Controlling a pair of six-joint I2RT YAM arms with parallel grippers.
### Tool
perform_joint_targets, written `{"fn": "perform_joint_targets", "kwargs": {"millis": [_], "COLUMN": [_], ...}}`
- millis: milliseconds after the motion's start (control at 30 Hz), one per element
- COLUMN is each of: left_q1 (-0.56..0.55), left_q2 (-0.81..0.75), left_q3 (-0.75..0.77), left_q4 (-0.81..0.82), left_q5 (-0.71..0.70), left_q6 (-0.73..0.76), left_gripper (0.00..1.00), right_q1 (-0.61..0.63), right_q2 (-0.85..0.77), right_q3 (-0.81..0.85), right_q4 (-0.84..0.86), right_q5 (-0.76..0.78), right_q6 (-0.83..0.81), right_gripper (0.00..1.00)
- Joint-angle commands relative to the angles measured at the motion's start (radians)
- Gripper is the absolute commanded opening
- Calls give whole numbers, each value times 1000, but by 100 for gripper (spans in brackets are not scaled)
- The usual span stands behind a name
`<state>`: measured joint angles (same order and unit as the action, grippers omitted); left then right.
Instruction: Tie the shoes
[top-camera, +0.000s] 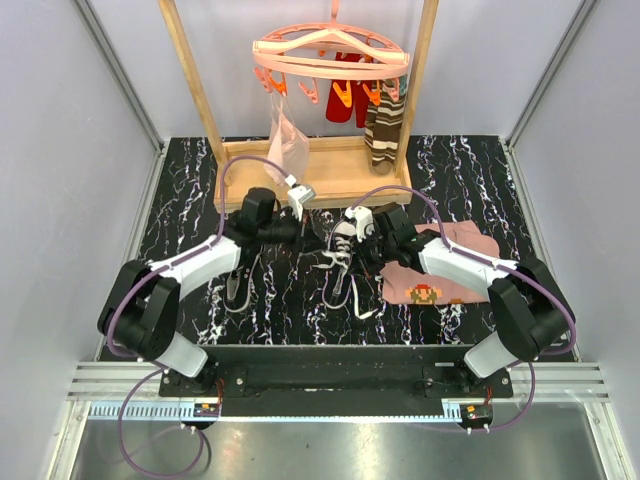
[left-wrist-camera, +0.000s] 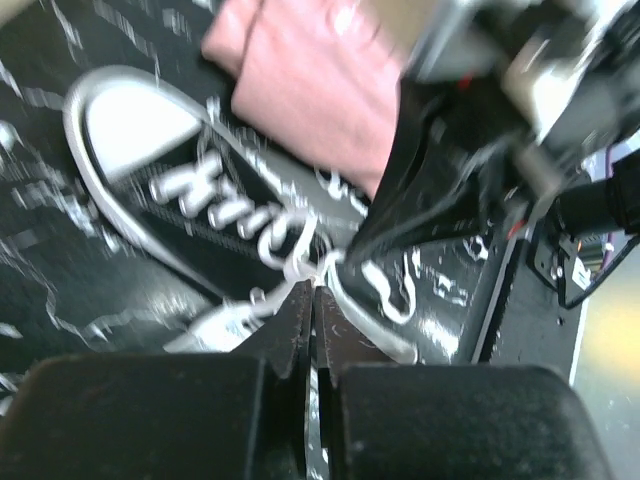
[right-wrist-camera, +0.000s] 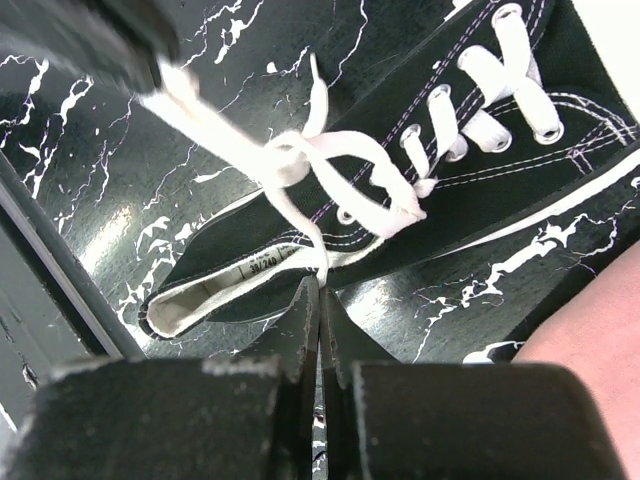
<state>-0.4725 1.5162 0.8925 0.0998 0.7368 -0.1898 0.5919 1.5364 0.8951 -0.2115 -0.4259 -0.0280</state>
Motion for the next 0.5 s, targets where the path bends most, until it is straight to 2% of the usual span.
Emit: {"fn": "perform_joint_targets", "kwargs": {"millis": [0, 200, 467], "left_q1": [0, 0, 0], "left_q2": [-22, 41, 139], "left_q3": [-70, -76, -46], "left_q4": [-6, 11, 40], "left_q5": [-36, -88, -79], "left_q6": [-20, -80, -135], "left_gripper": [0, 0, 0], "right_q1": [-9, -15, -15], "right_q2": [-15, -16, -5], "right_q3": [16, 28, 74], "right_q4": [0, -11, -11], "right_q5": [33, 53, 64], "right_q6": [-1, 0, 7], "right_gripper": [0, 0, 0]}}
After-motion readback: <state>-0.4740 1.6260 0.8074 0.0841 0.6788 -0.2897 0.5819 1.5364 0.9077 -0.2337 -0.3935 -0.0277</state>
